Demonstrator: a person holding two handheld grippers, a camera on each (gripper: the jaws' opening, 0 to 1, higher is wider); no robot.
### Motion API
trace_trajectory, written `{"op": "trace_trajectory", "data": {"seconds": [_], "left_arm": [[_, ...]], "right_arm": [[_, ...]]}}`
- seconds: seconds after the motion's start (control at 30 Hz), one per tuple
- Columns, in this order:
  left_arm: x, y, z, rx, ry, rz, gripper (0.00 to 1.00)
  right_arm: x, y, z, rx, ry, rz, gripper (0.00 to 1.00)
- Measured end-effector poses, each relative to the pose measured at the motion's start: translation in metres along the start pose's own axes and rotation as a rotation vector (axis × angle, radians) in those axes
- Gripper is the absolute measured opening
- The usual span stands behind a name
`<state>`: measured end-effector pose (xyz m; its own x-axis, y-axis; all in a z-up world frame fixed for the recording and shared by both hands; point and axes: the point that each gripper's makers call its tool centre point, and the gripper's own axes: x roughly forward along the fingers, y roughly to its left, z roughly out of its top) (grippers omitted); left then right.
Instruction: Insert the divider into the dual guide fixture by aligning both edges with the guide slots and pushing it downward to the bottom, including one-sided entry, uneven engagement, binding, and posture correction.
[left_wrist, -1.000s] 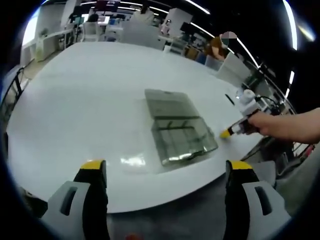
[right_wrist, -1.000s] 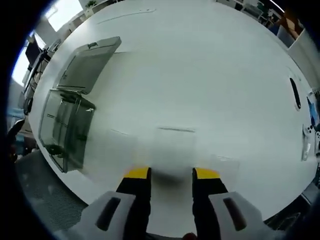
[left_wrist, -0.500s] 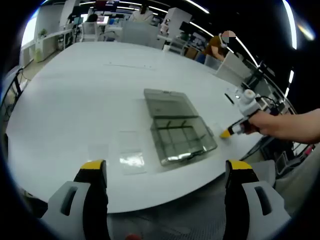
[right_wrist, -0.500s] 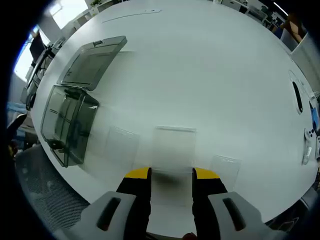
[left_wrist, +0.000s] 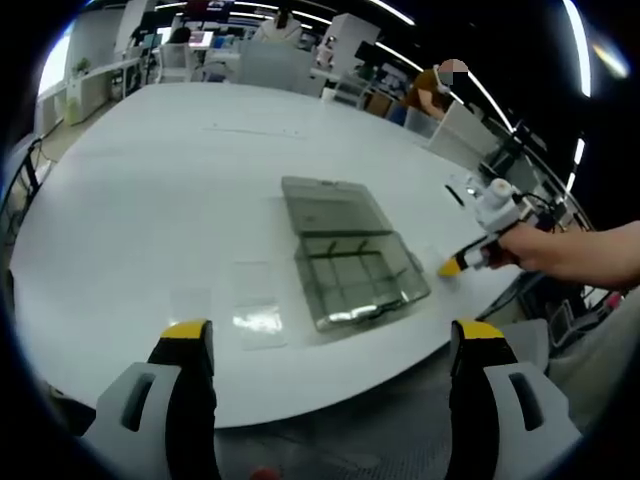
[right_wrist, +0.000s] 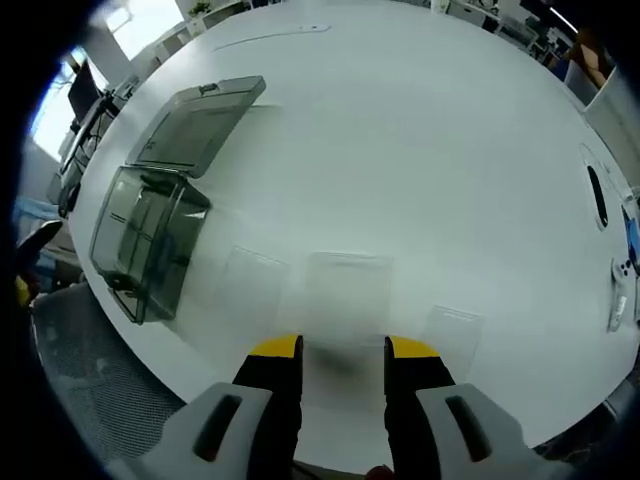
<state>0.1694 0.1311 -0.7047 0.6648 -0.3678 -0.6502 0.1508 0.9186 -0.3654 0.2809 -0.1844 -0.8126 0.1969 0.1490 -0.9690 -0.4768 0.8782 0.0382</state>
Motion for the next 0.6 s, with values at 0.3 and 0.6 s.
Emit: {"op": "trace_trajectory", "data": {"seconds": [0.3, 0.6], "left_arm": [[0.005, -0.010, 0.002, 0.001, 0.005, -0.041, 0.96], [0.014, -0.020, 0.004, 0.001, 0.010, -0.081, 0.95]], "right_arm": [[-0.010, 0.003, 0.011, -0.038, -0.048, 0.023, 0.27], [-0.029, 0.031, 0.014, -0.052, -0.106, 0.074, 0.27]]}}
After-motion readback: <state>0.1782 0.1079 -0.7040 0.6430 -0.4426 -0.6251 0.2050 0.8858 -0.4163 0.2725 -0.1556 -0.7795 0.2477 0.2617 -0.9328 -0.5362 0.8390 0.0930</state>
